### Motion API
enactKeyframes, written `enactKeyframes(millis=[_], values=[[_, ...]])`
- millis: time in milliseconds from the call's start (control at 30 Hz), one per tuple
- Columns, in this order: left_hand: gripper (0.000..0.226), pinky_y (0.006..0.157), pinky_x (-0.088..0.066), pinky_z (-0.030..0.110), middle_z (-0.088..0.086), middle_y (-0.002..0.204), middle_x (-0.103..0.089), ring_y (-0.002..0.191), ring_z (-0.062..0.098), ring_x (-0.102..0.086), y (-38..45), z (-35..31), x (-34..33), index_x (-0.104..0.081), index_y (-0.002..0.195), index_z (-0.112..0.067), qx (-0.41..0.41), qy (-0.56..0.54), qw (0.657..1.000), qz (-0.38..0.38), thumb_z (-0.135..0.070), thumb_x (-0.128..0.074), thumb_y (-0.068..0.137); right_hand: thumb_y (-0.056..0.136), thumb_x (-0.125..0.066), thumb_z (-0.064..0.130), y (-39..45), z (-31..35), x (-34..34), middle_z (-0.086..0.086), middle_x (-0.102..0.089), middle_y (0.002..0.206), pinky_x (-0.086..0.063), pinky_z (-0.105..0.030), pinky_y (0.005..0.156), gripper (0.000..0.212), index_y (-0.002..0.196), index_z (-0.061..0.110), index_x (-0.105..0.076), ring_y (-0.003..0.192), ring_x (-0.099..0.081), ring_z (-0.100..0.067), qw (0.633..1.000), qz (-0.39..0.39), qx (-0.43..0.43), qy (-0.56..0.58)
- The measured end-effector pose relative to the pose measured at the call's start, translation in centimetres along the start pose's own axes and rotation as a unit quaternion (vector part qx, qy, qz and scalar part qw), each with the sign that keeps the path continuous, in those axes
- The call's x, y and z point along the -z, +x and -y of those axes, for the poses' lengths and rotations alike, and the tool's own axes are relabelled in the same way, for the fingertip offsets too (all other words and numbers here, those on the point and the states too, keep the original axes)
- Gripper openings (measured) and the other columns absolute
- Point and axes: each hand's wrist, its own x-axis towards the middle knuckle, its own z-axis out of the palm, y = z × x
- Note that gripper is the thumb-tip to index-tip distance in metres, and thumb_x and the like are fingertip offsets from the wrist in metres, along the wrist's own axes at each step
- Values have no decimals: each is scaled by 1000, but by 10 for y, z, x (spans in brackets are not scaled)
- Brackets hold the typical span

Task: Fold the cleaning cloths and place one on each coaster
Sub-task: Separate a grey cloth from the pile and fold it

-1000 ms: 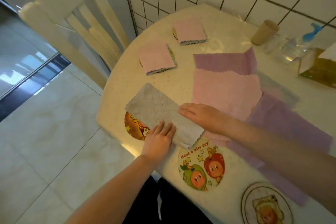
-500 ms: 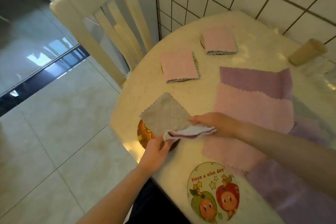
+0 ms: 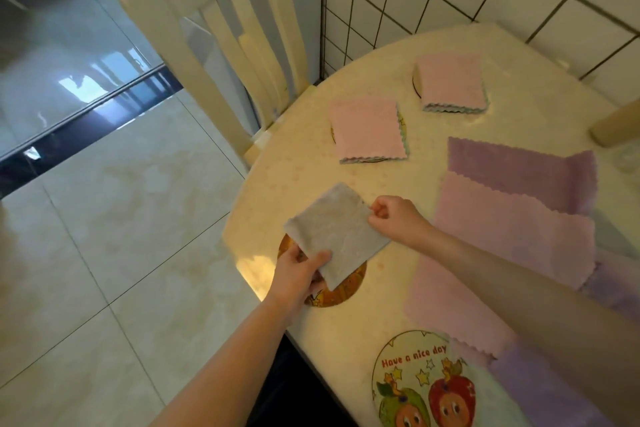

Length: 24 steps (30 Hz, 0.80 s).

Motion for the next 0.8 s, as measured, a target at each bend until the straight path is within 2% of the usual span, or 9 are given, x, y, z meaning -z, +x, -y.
enactKeyframes(millis=[133, 233, 333, 400, 500, 633, 700, 733, 800], values=[[34, 64, -59, 34, 4, 108, -67, 93, 23, -69, -1, -1, -1, -56, 115, -21, -34, 49, 997, -43, -4, -66, 87, 80, -60, 20, 2, 3, -1, -6, -59, 71, -38, -29, 59, 20, 88, 3, -64, 66, -51, -19, 1000, -5, -16, -16], [25, 61, -60, 33, 3, 103, -66, 86, 19, -69, -1, 2, -4, -59, 107, -15, -47, 118, 985, -120, -11, -69, 85, 81, -58, 21, 7, 11, 0, -12, -65, 81, -47, -33, 64, 21, 91, 3, -64, 70, -55, -21, 999, 5, -26, -47], [21, 61, -61, 34, 9, 91, -68, 70, 19, -70, -1, 11, 1, -58, 91, -12, -64, 219, 956, -187, -20, -74, 81, 83, -56, 26, 13, 25, 5, -5, -64, 93, -51, -38, 74, 19, 95, 12, -60, 82, -59, -22, 997, -5, -21, -72], [20, 65, -60, 39, 8, 82, -70, 68, 20, -69, -2, 17, 4, -59, 83, -13, -70, 270, 939, -199, -24, -75, 79, 85, -56, 30, 18, 36, 6, -3, -60, 101, -52, -37, 79, 27, 106, 13, -56, 90, -58, -22, 999, -22, -6, -47], [19, 68, -60, 40, 5, 71, -70, 68, 19, -69, -2, 17, 4, -66, 72, -13, -65, 311, 927, -200, -27, -75, 79, 88, -57, 29, 28, 54, 3, -6, -58, 105, -47, -33, 80, 40, 121, 8, -50, 95, -56, -22, 1000, 3, 11, -24], [21, 61, -57, 32, 3, 76, -69, 67, 17, -66, -2, 14, -8, -67, 80, -11, -44, 354, 913, -197, -31, -75, 79, 87, -61, 33, 39, 68, 2, -23, -54, 122, -45, -44, 91, 54, 126, -2, -45, 110, -54, -35, 997, 50, -15, -53], [19, 59, -54, 31, -1, 79, -65, 69, 15, -63, -3, 14, -12, -64, 85, -14, -49, 394, 893, -210, -31, -73, 80, 85, -63, 37, 42, 72, 6, -17, -51, 124, -47, -44, 86, 55, 125, 5, -42, 109, -54, -31, 994, 96, -47, -28], [19, 60, -53, 31, -2, 79, -64, 70, 14, -62, -3, 15, -13, -63, 86, -15, -50, 400, 889, -216, -31, -73, 80, 84, -64, 37, 43, 75, 8, -14, -52, 118, -49, -41, 77, 54, 123, 8, -42, 100, -56, -28, 991, 115, -59, -25], [19, 58, -51, 30, -3, 80, -63, 71, 14, -61, -3, 14, -13, -63, 87, -16, -39, 393, 892, -221, -30, -73, 79, 84, -66, 35, 44, 78, 13, -8, -53, 95, -41, -30, 54, 39, 108, 11, -46, 71, -53, -19, 988, 140, -69, -11]])
